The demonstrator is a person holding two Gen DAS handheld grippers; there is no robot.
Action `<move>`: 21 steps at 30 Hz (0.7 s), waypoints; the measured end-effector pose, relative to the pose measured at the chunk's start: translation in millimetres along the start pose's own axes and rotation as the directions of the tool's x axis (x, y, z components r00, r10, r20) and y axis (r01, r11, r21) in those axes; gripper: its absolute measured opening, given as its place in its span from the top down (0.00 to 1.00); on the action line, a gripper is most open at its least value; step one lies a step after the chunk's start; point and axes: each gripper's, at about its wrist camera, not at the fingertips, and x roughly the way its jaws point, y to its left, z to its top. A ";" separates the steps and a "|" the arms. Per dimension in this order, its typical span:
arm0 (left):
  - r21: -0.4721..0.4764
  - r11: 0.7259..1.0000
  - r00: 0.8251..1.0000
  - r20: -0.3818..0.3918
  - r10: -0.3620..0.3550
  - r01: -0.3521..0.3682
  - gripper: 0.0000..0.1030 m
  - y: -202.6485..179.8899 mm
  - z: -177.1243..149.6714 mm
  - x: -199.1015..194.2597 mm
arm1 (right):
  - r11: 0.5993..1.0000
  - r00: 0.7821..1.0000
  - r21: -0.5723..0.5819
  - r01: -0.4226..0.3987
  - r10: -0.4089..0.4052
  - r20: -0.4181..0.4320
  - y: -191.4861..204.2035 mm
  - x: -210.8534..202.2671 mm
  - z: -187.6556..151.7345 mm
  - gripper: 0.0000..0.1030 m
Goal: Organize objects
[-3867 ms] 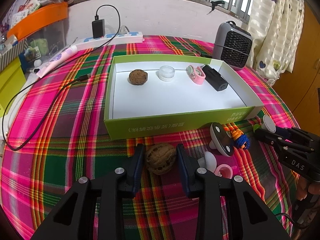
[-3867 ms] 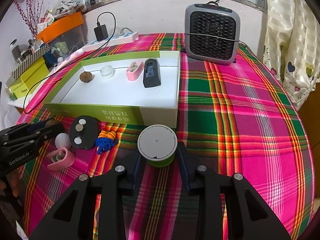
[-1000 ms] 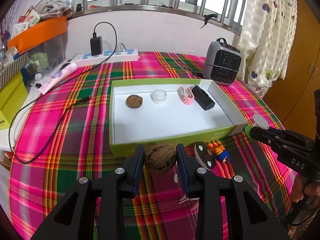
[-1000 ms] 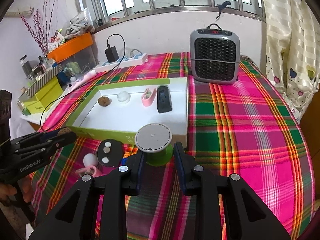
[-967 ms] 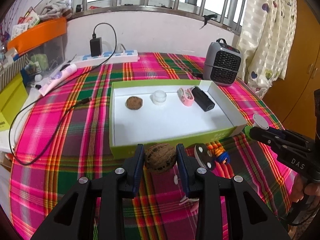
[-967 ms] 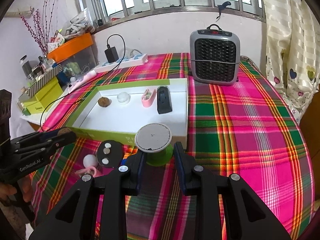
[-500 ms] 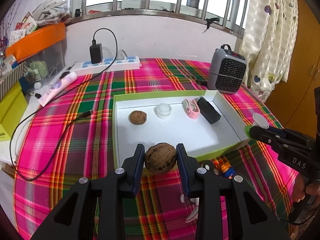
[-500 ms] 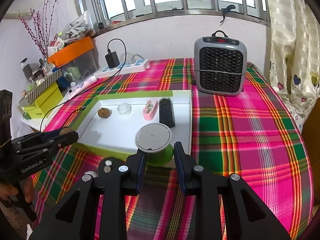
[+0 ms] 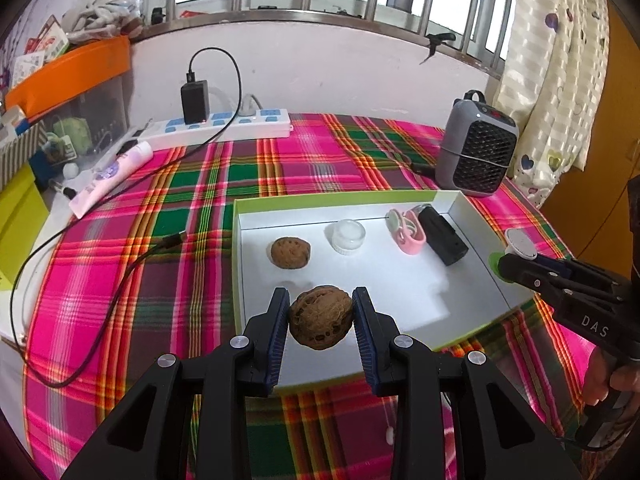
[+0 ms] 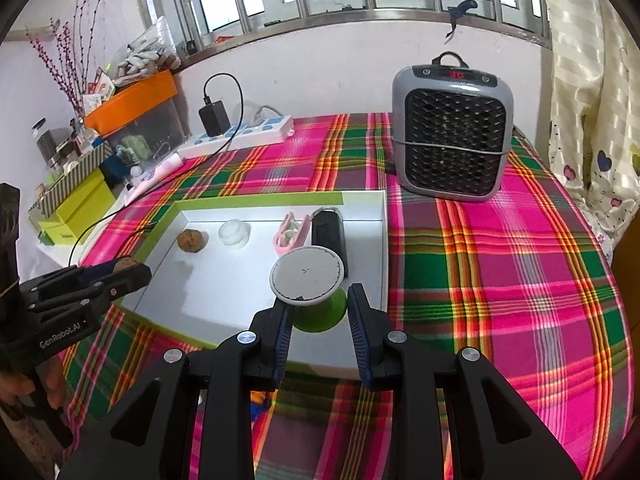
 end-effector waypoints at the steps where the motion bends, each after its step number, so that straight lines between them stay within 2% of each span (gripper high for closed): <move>1: 0.000 1.000 1.000 -0.003 0.001 -0.001 0.71 0.4 1.0 2.5 | 1.000 1.000 0.002 -0.001 0.001 -0.004 -1.0 2.8 0.5 0.72; 21: -0.004 1.000 0.999 -0.033 0.016 -0.016 0.71 6.8 10.2 33.0 | 1.000 0.999 0.002 -0.011 0.011 -0.034 -7.5 24.3 2.7 0.72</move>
